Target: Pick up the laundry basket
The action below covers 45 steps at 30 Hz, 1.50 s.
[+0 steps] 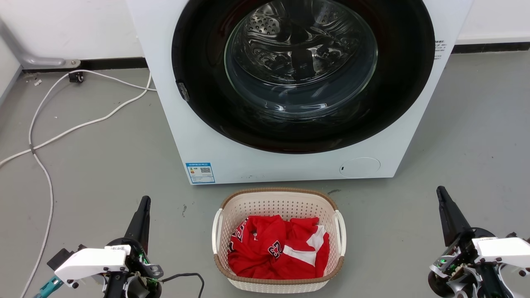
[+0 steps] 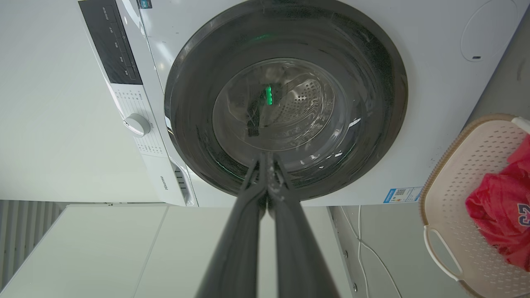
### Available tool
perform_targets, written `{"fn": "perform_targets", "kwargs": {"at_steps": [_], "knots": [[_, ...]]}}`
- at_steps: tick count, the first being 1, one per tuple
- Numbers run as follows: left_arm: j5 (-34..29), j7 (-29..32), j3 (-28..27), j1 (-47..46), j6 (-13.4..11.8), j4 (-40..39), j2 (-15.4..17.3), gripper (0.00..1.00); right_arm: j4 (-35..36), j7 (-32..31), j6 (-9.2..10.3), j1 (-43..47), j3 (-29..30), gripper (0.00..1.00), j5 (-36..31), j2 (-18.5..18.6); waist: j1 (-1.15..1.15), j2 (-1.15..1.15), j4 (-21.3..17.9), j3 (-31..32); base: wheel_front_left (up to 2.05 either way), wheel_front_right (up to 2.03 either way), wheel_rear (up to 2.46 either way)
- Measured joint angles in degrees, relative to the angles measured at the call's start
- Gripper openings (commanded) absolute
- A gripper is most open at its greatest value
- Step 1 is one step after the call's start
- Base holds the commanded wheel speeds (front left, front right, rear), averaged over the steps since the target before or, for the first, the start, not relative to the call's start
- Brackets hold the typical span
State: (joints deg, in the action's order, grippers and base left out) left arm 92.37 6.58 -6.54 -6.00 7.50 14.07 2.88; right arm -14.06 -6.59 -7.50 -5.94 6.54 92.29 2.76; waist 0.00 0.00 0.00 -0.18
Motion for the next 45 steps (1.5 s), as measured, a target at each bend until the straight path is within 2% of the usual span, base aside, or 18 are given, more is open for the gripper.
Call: {"fn": "perform_targets", "kwargs": {"at_steps": [24, 25, 35, 45], "knots": [[0.01, 0.0, 0.0, 0.0, 0.0, 0.0, 0.0, 0.0, 0.0, 0.0, 0.0, 0.0, 0.0, 0.0, 0.0, 0.0, 0.0, 0.0, 0.0, 0.0, 0.0, 0.0, 0.0], [0.01, 0.0, 0.0, 0.0, 0.0, 0.0, 0.0, 1.0, 0.0, 0.0, 0.0, 0.0, 0.01, 1.0, 0.0, 0.0, 0.0, 0.0, 0.0, 0.0, 0.0, 0.0, 0.0], [-1.72, -1.47, 0.24, 2.47, -0.02, 1.8, -0.36, 1.0, -2.26, 1.53, 0.01, 2.64, -0.22, 1.0, -2.08, -0.23, 0.0, 0.0, -0.01, -0.07, 0.0, 0.0, 0.0], [-12.32, -4.26, -0.15, 2.46, -0.98, -1.19, -0.35, 1.0, 1.19, 4.13, 0.01, 2.64, -0.2, 1.0, -14.71, -0.23, 0.0, 0.0, -0.01, -0.3, 0.0, 0.0, 0.0]]}}
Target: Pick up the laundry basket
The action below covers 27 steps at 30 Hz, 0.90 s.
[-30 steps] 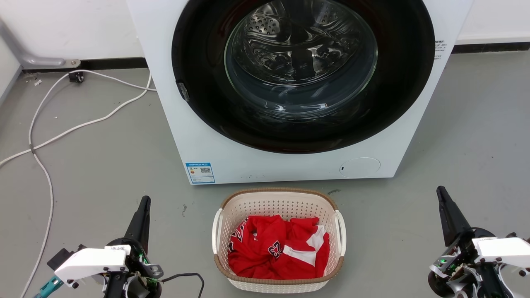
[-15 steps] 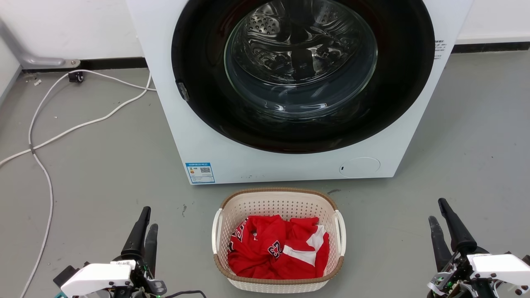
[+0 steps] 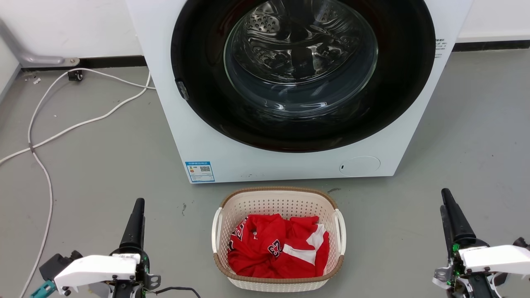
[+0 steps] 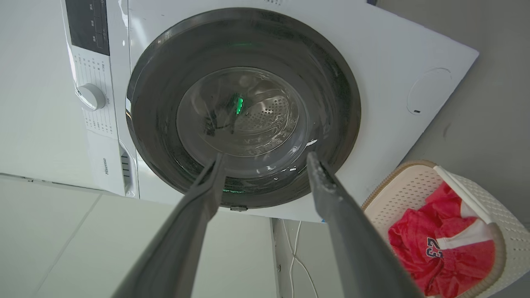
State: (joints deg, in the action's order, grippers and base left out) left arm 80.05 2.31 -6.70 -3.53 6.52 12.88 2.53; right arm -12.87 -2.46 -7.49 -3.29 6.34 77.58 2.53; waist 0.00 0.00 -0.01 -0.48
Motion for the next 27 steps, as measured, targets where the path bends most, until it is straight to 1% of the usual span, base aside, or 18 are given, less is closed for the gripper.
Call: {"fn": "perform_targets", "kwargs": {"at_steps": [9, 10, 14, 19, 24, 25, 27], "knots": [[-10.44, -2.11, 1.22, 0.0, -1.9, -2.7, 0.01, 1.0, 3.01, 2.26, 0.0, 0.18, -1.53, 1.0, -12.24, 0.0, 0.0, 0.0, 0.03, -0.17, 0.0, 0.0, 0.0], [-13.93, -2.78, 1.83, 0.01, -2.43, -3.31, 0.02, 1.0, 3.83, 2.96, 0.0, 0.53, -1.96, 1.0, -16.22, 0.0, 0.0, 0.0, 0.04, -0.2, 0.0, 0.0, 0.0], [-17.95, -3.63, 2.5, 0.03, -3.25, -4.02, 0.02, 1.0, 4.91, 3.75, 0.0, 0.93, -2.32, 1.0, -21.34, 0.0, 0.0, 0.0, 0.06, -0.26, 0.0, 0.0, 0.0], [-23.05, -4.71, 3.01, 0.11, -3.7, -4.65, 0.03, 1.0, 5.89, 4.88, 0.0, 1.26, -2.94, 1.0, -27.27, 0.01, 0.0, 0.0, 0.07, -0.31, 0.0, 0.0, 0.0], [-27.71, -5.72, 3.65, 0.48, -3.85, -5.21, 0.05, 1.0, 6.42, 5.77, 0.0, 1.63, -3.14, 1.0, -31.85, 0.01, 0.0, 0.0, 0.09, -0.35, 0.0, 0.0, 0.0], [-29.49, -6.1, 3.93, 0.66, -3.85, -5.42, 0.05, 1.0, 6.68, 6.23, 0.0, 1.91, -3.14, 1.0, -33.66, 0.01, 0.0, 0.0, 0.09, -0.38, 0.0, 0.0, 0.0], [-30.37, -6.25, 4.06, 0.73, -3.85, -5.49, 0.05, 1.0, 6.82, 6.38, 0.0, 2.03, -3.18, 1.0, -34.54, 0.01, 0.0, 0.0, 0.08, -0.39, 0.0, 0.0, 0.0]]}}
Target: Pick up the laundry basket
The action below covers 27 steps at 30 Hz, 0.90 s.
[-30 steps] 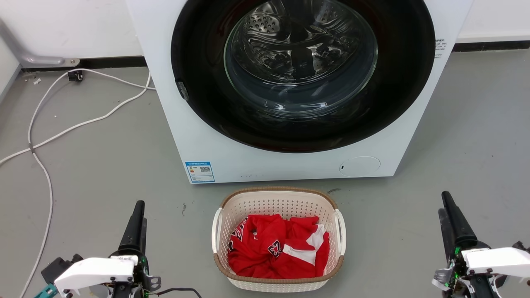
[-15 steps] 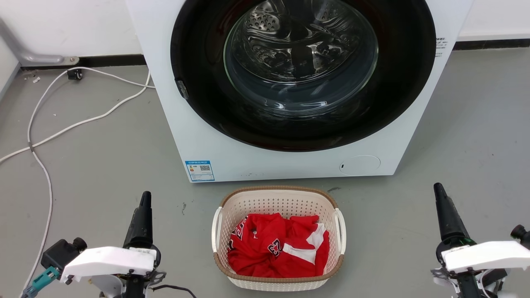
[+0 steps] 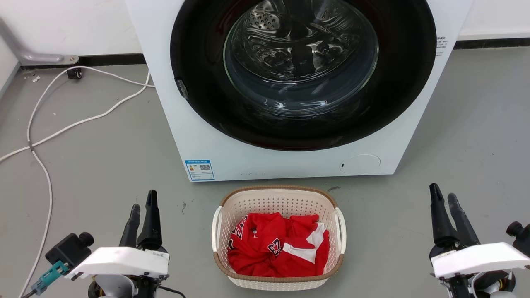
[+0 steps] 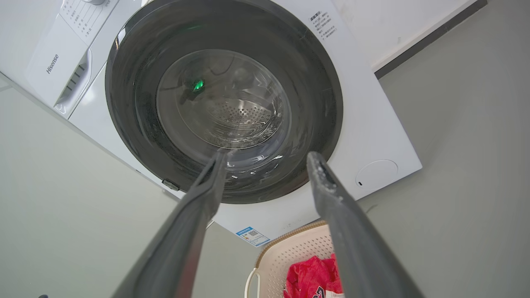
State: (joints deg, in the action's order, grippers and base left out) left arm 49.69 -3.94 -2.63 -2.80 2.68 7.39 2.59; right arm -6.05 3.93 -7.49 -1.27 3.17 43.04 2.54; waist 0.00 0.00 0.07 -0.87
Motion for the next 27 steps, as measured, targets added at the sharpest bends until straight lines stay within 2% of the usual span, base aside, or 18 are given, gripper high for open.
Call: {"fn": "perform_targets", "kwargs": {"at_steps": [16, 17, 27], "knots": [[-13.15, -2.99, 1.34, 0.49, 0.35, -0.92, 0.05, 1.0, 1.61, 3.01, 0.0, 0.7, -0.51, 1.0, -13.34, 0.03, 0.0, 0.0, 0.09, -0.19, 0.0, 0.0, 0.0], [-15.35, -3.41, 1.52, 0.55, 0.42, -0.93, 0.07, 1.0, 1.87, 3.46, 0.0, 0.85, -0.59, 1.0, -15.28, 0.03, 0.0, 0.0, 0.08, -0.22, 0.0, 0.0, 0.0], [-21.75, -4.91, 2.04, 1.19, 0.62, -0.79, 0.11, 1.0, 2.44, 4.95, 0.0, 1.55, -0.93, 1.0, -22.03, 0.05, 0.0, 0.0, 0.08, -0.28, 0.0, 0.0, 0.0]]}}
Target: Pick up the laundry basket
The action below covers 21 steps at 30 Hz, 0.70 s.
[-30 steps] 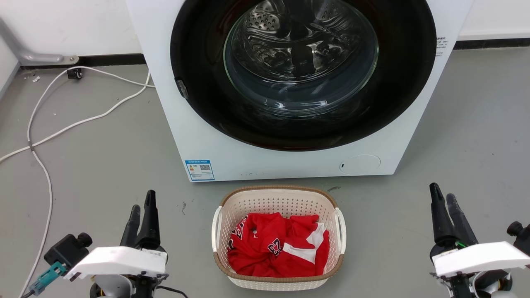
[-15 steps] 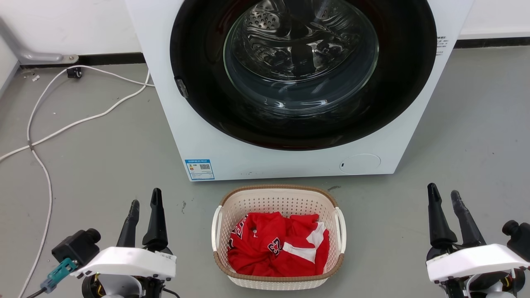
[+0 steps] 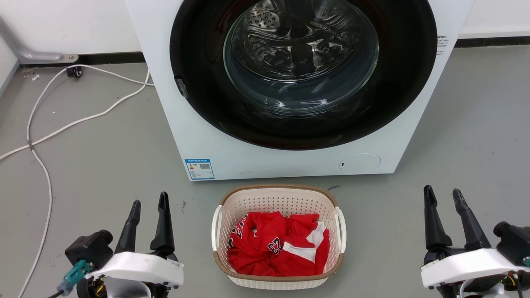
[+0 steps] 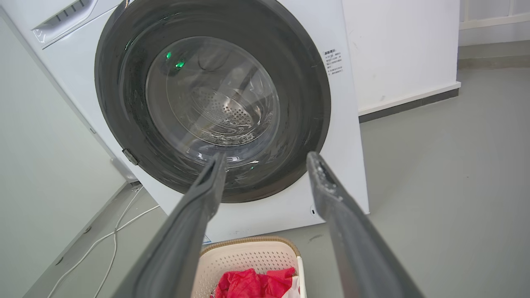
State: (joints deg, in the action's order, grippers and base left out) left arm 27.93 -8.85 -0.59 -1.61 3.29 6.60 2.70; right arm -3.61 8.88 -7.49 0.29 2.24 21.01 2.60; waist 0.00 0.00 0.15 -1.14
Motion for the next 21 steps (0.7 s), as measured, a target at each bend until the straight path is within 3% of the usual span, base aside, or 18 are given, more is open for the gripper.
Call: {"fn": "perform_targets", "kwargs": {"at_steps": [21], "knots": [[-10.95, -2.72, 0.9, 0.37, -0.52, 0.85, 0.03, 1.0, 0.63, 2.64, -0.01, 0.92, -0.47, 1.0, -11.85, 0.04, 0.0, 0.0, 0.07, -0.14, 0.0, 0.0, 0.0]]}}
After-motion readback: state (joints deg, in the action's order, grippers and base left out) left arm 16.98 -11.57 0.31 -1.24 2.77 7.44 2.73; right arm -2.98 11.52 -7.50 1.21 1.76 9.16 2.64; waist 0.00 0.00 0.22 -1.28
